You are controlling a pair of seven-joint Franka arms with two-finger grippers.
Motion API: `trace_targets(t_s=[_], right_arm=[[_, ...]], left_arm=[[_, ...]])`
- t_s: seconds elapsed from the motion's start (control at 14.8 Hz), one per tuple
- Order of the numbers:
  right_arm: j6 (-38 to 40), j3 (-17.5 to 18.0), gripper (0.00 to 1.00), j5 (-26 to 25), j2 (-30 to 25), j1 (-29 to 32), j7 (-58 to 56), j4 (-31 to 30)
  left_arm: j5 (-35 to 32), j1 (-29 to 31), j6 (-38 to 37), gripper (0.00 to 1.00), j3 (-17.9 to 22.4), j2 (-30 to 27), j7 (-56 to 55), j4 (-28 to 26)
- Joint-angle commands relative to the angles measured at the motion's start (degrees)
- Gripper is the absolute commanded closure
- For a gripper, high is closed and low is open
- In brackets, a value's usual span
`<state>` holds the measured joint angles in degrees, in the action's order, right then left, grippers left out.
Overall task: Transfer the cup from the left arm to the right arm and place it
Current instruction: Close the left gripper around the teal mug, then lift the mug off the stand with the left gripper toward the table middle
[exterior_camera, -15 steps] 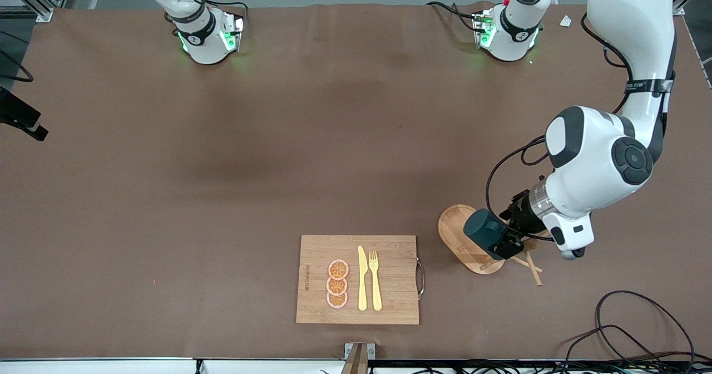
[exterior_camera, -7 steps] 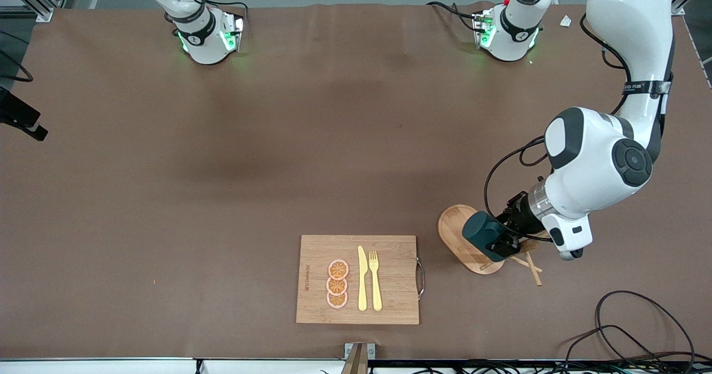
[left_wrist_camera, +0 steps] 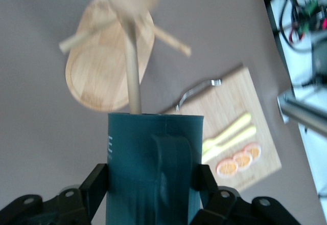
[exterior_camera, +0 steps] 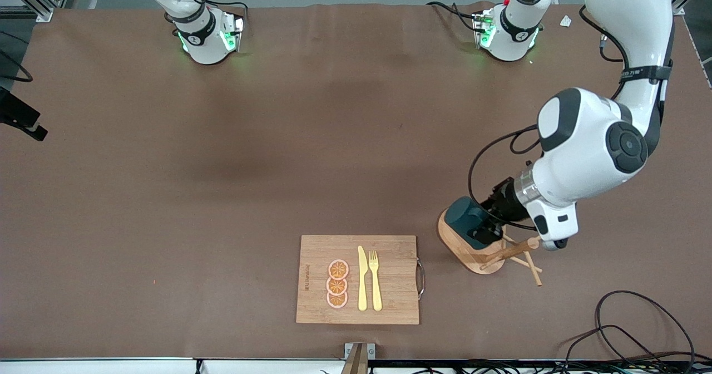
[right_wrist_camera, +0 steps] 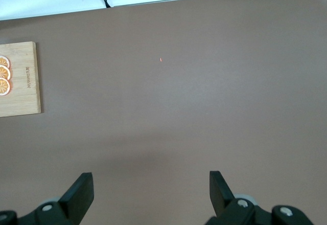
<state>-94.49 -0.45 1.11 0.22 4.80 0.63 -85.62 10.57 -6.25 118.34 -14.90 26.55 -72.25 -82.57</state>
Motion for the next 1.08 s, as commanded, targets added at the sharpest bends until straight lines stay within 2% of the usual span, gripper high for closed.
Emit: trace_targets(t_s=[0.0,0.27,0.54,0.68,0.88,1.02], right_arm=[[0.1,0.7,0.0,0.9,0.2,1.1,0.3,0.6],[0.1,0.7,0.0,0.9,0.2,1.2,0.3,0.6],[0.1,0.7,0.0,0.9,0.2,1.1,0.2,0.6],[0.1,0.7,0.0,0.9,0.2,1.1,0.2,0.6],[0.1,0.7,0.0,0.9,0.2,1.1,0.2,0.6],[0.1,0.7,0.0,0.9,0.2,1.1,0.2,0.6]], left_arm=[[-2.4,-3.5,-1.4,0.53,-2.1,-1.5,-1.4,0.5],[-8.4,-12.0,2.0,0.53,-1.9,0.7,-6.8,1.2],[-19.1,-22.0,13.7,0.53,-1.2,5.2,-8.1,1.8],[-29.4,-26.5,17.7,0.53,-0.2,8.2,-9.2,2.3],[-43.2,-32.1,18.3,0.53,0.7,13.5,-15.3,4.5],[-54.5,-36.7,18.9,0.53,2.8,16.1,-20.5,5.0]])
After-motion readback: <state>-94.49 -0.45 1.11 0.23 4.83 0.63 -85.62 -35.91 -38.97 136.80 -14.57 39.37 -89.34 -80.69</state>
